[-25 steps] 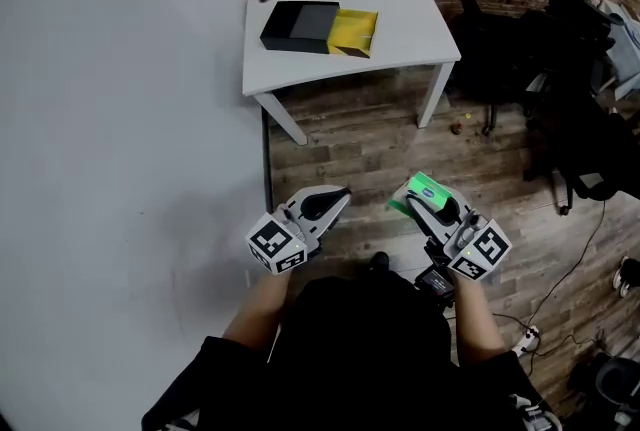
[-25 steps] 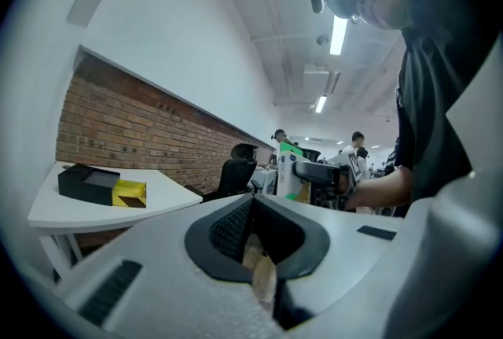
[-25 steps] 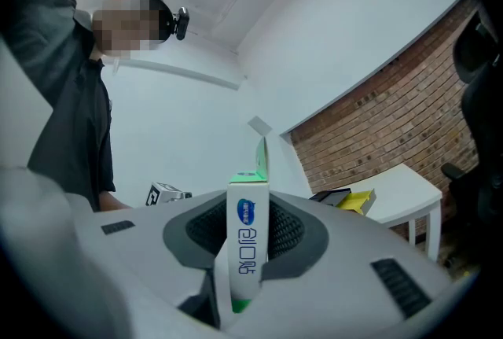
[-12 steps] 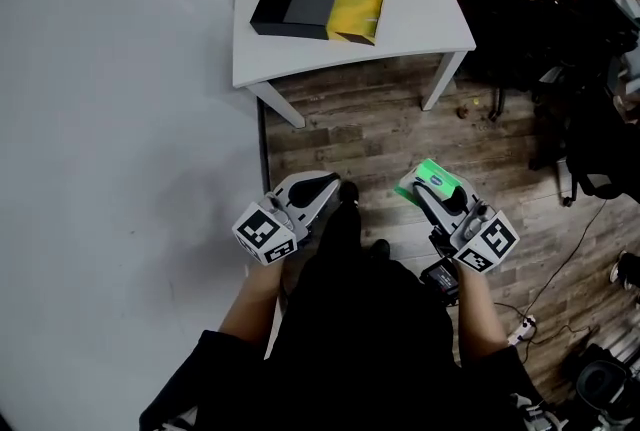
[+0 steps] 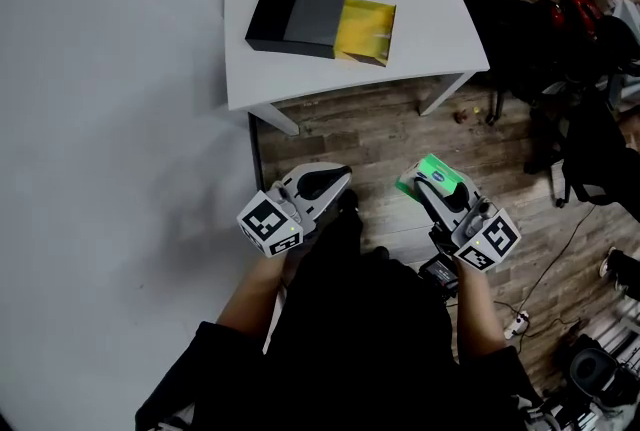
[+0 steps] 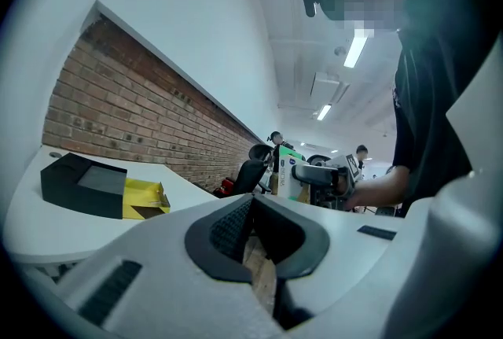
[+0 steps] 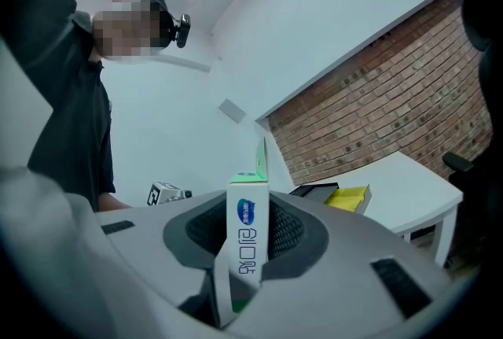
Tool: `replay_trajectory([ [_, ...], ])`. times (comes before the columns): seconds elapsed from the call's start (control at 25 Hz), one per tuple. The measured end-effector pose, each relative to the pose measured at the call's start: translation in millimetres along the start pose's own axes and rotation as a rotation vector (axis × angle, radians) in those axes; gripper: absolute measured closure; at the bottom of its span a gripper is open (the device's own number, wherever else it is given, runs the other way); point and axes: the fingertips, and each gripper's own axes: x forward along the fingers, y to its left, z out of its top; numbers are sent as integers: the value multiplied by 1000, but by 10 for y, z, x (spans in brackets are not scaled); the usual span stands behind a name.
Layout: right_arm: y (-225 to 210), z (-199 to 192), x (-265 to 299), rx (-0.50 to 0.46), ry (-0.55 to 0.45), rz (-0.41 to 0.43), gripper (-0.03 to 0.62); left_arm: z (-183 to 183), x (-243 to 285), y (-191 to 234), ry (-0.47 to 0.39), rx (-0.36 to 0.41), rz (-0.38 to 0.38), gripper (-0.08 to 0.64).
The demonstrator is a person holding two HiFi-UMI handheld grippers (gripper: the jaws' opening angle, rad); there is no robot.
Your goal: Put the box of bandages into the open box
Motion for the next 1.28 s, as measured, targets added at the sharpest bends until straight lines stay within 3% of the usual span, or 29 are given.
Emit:
replay_trajectory([
  [0.44, -267, 84, 864, -11, 41, -25, 497, 67, -164, 837, -28, -55, -25, 545],
  [0.92, -608, 296, 1096, -26, 27, -19, 497, 243, 47, 1182, -32, -37, -36, 545],
  [1.28, -1152, 490, 1249, -26, -2, 8, 497, 426, 430, 1529, -6, -1, -20, 545],
])
